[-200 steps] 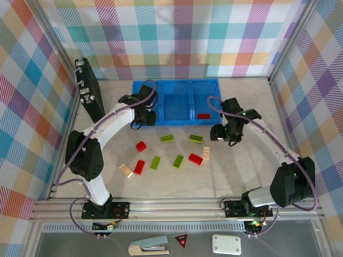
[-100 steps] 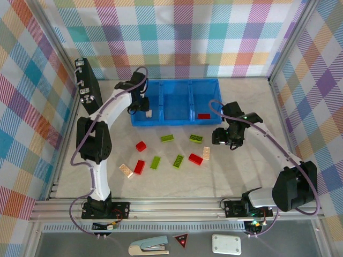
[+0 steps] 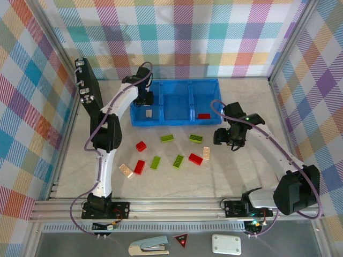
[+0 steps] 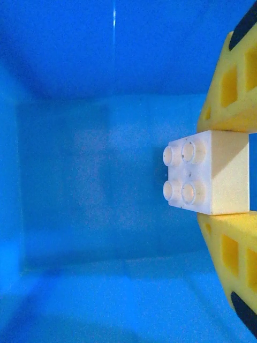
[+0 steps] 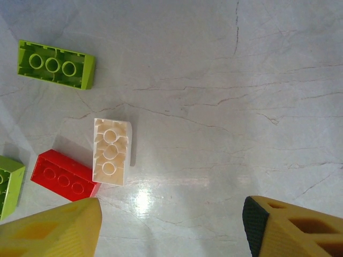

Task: Sort the legos into containers by color
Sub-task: Place the lego in the container.

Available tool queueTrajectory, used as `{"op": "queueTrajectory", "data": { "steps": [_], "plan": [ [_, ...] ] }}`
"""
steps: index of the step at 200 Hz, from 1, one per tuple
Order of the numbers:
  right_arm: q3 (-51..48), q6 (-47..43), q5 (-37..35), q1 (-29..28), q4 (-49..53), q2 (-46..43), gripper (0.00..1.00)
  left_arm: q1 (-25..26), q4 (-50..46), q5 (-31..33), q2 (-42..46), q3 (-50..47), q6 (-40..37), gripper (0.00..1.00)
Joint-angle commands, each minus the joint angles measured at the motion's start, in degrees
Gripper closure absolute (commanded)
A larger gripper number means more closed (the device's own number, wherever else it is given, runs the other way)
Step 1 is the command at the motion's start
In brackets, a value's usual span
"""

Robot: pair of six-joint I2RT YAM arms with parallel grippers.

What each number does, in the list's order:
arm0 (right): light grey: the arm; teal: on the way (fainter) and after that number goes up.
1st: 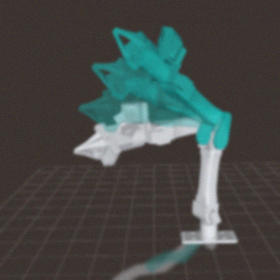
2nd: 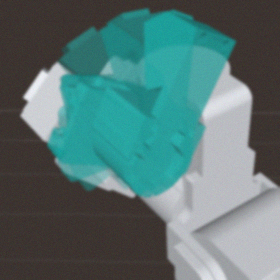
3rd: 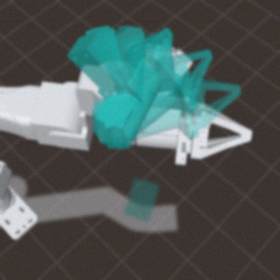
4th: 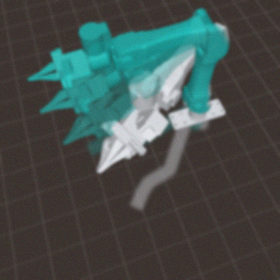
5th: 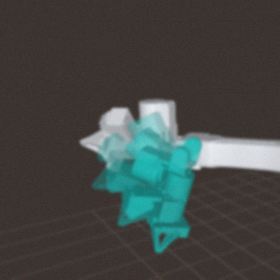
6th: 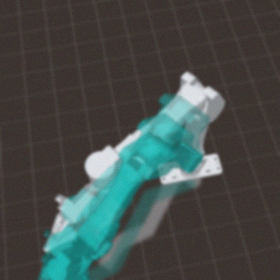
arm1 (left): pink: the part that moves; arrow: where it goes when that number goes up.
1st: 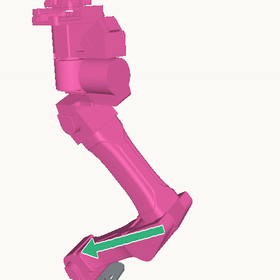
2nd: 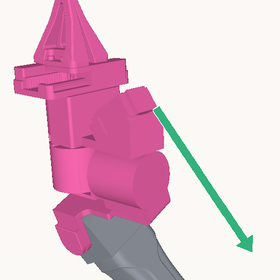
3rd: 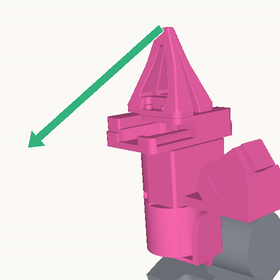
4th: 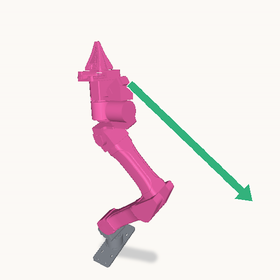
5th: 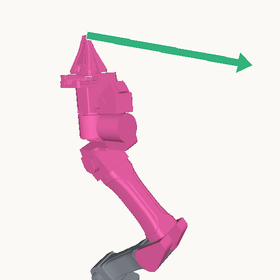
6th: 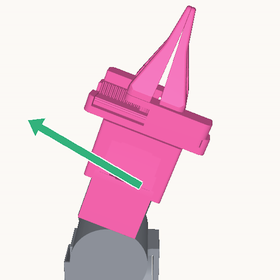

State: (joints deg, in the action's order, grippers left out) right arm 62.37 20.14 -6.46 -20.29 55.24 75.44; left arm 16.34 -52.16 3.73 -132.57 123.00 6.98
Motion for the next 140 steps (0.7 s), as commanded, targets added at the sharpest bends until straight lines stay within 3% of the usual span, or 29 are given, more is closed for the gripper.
{"op": "queueTrajectory", "data": {
  "steps": [1,140],
  "plan": [
    [-0.63,0.30,-0.69,-0.36,1.88,-1.16,0.29,-1.29,-1.72,-0.83,-2.16,2.96,0.48,0.62],
    [-0.85,-0.06,-0.73,-0.36,2.24,-1.69,0.29,-1.66,-1.00,-4.45,-6.99,3.30,2.32,0.59]
  ]
}}
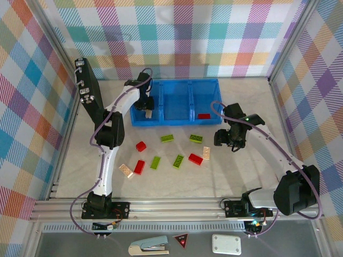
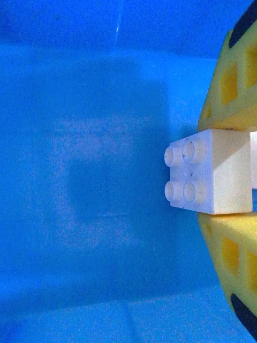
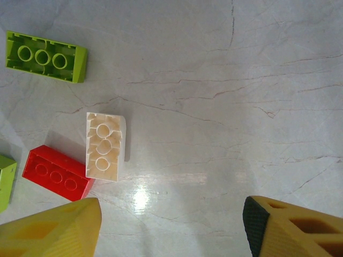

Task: Sort the legos into containers by color
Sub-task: Place the lego in the container.

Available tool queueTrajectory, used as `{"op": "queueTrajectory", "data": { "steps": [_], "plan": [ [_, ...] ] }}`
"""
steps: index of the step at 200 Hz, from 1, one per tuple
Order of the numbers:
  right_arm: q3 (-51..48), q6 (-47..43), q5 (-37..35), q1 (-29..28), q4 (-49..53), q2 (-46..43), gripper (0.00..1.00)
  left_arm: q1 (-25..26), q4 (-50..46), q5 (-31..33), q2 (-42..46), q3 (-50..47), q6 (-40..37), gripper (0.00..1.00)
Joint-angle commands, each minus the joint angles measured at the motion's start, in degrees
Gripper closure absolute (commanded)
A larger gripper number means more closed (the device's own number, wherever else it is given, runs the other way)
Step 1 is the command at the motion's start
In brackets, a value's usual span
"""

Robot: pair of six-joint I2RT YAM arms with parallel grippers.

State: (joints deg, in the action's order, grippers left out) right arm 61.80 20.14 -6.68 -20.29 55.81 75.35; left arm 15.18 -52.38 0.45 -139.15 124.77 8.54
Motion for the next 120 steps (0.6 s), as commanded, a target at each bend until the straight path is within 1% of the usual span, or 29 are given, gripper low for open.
{"op": "queueTrajectory", "data": {
  "steps": [1,21,63,120],
  "plan": [
    [-0.28,-0.04,-0.52,-0.36,1.71,-1.61,0.29,-0.50,-0.79,-1.21,-0.37,1.53,0.73,0.59],
    [-0.01,-0.11,-0.58,-0.36,1.93,-1.94,0.28,-0.50,-0.79,-1.27,-0.16,1.53,0.78,0.58],
    [0.43,-0.39,-0.61,-0.33,1.87,-2.16,0.28,-0.46,-1.06,-1.33,1.48,1.45,0.65,0.58],
    [0.87,-0.67,1.30,-0.36,0.59,-1.40,0.28,-0.50,-1.38,-2.15,5.33,-0.23,0.08,0.57]
  ]
}}
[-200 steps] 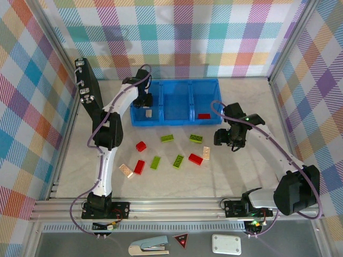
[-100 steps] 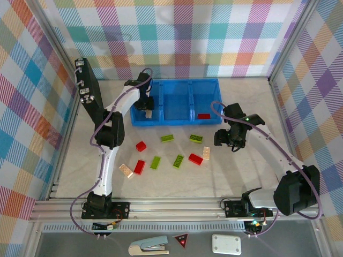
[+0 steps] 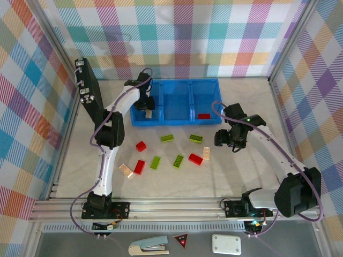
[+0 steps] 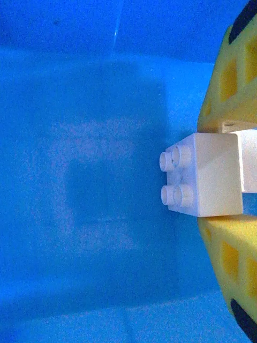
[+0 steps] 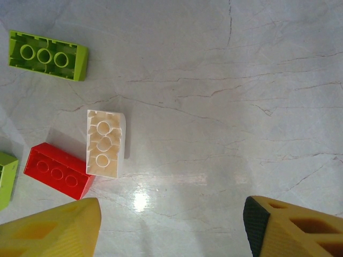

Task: Sort the legos into containers by color
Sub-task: Place the lego in the container.

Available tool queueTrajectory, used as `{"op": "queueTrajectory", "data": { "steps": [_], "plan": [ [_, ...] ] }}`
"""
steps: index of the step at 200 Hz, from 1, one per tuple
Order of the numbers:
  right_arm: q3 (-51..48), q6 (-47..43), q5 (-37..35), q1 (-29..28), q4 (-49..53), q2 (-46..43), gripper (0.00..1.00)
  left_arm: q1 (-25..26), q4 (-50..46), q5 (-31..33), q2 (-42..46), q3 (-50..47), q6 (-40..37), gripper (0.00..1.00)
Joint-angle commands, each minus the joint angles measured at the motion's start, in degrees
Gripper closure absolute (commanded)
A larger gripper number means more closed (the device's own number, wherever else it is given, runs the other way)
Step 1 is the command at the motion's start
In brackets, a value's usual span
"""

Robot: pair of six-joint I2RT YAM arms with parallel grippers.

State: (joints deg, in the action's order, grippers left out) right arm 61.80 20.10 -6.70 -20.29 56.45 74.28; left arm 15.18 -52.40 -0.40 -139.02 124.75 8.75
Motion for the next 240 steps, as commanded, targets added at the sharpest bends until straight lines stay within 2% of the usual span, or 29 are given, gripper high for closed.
{"op": "queueTrajectory", "data": {
  "steps": [1,71,128,189,240],
  "plan": [
    [0.87,-0.56,1.42,-0.36,-0.12,-0.30,0.28,-0.50,-1.42,-1.37,5.27,-0.25,-0.18,0.57],
    [1.83,-0.53,4.19,-0.51,-2.81,2.95,0.29,-0.50,-2.35,-1.51,13.62,-6.12,-2.19,0.57],
    [2.40,0.61,5.81,-2.59,-5.60,7.37,0.30,-1.71,-2.53,-2.26,23.53,-15.80,-4.44,0.57],
    [3.50,3.23,4.53,-6.59,-7.05,12.94,0.32,-5.12,-1.40,-2.98,35.94,-30.17,-6.97,0.56],
    [4.56,10.14,0.87,-9.23,-6.06,17.29,0.33,-7.31,-1.74,-2.76,44.00,-37.71,-9.17,0.56]
  ]
}}
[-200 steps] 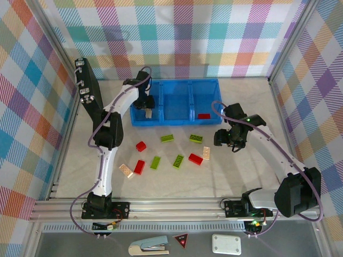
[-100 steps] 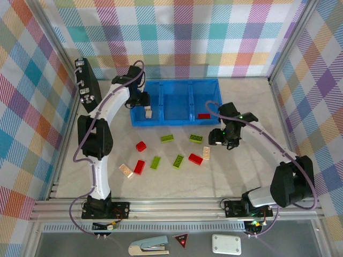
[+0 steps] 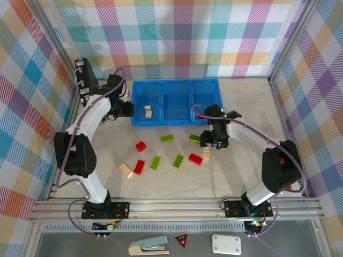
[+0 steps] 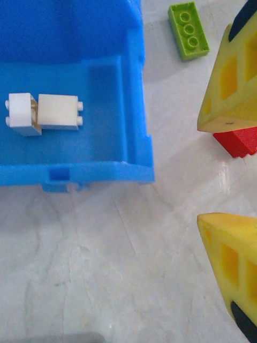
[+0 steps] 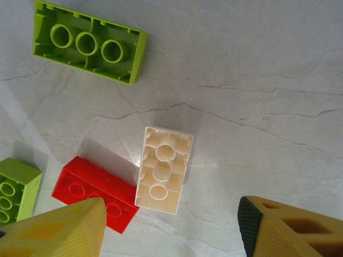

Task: Sort the legos into containers by color
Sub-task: Place the lego in the container, then pick up the lego from the center of the table.

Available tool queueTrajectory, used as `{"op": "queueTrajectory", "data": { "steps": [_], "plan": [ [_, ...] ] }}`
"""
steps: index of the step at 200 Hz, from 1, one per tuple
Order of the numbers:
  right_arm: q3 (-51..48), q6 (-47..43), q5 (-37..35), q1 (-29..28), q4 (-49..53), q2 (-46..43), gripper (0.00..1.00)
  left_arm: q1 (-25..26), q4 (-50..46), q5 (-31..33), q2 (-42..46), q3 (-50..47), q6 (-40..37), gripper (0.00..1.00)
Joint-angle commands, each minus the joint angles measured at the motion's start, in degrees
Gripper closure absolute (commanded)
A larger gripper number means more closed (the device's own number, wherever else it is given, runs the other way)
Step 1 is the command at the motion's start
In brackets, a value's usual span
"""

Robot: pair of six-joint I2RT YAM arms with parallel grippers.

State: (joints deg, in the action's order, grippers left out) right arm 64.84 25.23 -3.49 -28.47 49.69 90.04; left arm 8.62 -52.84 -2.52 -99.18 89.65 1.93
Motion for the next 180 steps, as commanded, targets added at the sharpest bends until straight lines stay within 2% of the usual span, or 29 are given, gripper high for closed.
{"op": "queueTrajectory", "data": {
  "steps": [1,55,125,180],
  "plan": [
    [1.52,5.26,-2.46,-1.15,0.68,1.58,0.33,-0.78,-1.30,-0.60,4.25,-2.66,-2.41,0.56],
    [-1.22,13.06,-4.43,-2.98,-1.79,3.08,0.34,-0.80,7.94,0.33,9.97,-13.52,-4.22,0.56],
    [-2.59,14.84,-3.62,-4.74,-4.77,6.67,0.36,-0.80,9.51,0.81,8.91,-14.31,-4.31,0.56],
    [-3.82,15.20,-3.37,-5.00,-6.38,8.74,0.42,-0.78,9.50,1.00,8.48,-14.28,-4.55,0.56]
  ]
}}
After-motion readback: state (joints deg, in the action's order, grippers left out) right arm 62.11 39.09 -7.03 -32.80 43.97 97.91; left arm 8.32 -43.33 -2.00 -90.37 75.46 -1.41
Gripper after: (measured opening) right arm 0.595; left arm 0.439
